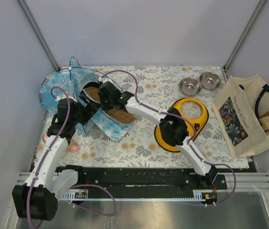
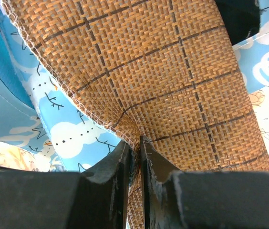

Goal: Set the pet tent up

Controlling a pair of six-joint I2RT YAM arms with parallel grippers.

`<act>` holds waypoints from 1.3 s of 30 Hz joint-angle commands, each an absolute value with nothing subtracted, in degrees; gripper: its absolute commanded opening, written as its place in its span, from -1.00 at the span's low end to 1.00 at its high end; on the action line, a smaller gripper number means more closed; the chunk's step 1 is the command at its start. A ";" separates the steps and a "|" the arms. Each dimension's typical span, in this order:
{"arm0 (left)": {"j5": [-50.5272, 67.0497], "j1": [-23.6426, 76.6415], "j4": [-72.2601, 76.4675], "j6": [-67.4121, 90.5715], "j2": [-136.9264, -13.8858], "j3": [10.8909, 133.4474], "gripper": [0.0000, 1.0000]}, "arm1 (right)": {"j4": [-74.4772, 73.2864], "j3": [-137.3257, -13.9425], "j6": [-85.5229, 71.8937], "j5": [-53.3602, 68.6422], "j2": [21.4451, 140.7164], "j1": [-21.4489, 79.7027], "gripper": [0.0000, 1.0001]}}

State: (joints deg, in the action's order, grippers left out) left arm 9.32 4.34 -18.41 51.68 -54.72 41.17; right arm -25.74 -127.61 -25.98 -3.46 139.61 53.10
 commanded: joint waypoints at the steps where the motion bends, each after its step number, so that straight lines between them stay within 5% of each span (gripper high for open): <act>1: 10.13 4.66 -22.31 43.26 -48.53 46.57 0.68 | -22.59 -124.99 -25.84 -0.18 138.43 53.44 -0.63; 7: -15.07 4.66 -33.48 37.71 -46.67 52.99 0.33 | -19.25 -120.42 -26.01 2.72 137.29 53.53 -0.62; 14: -15.40 4.66 -25.17 28.75 -55.36 53.80 0.54 | -16.53 -116.02 -26.02 3.95 135.09 53.44 -0.62; 19: -15.11 4.57 -21.01 26.10 -63.35 54.66 0.49 | -15.03 -112.33 -25.84 4.92 132.81 53.53 -0.62; 22: -14.95 4.66 -18.38 24.53 -66.44 54.76 0.20 | -13.89 -109.87 -25.49 5.45 131.49 53.53 -0.62; 29: -3.55 4.57 -17.05 16.45 -71.01 57.30 -1.00 | -14.32 -108.02 -24.26 6.33 129.12 53.53 -0.62; 39: 26.08 4.75 -20.66 4.40 -64.08 52.83 -1.00 | -18.45 -104.50 -20.84 2.72 121.47 53.53 -0.70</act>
State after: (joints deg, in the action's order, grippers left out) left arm 9.85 4.27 -21.30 10.61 -69.58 54.72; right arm -17.04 -105.06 -23.70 2.92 127.31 53.12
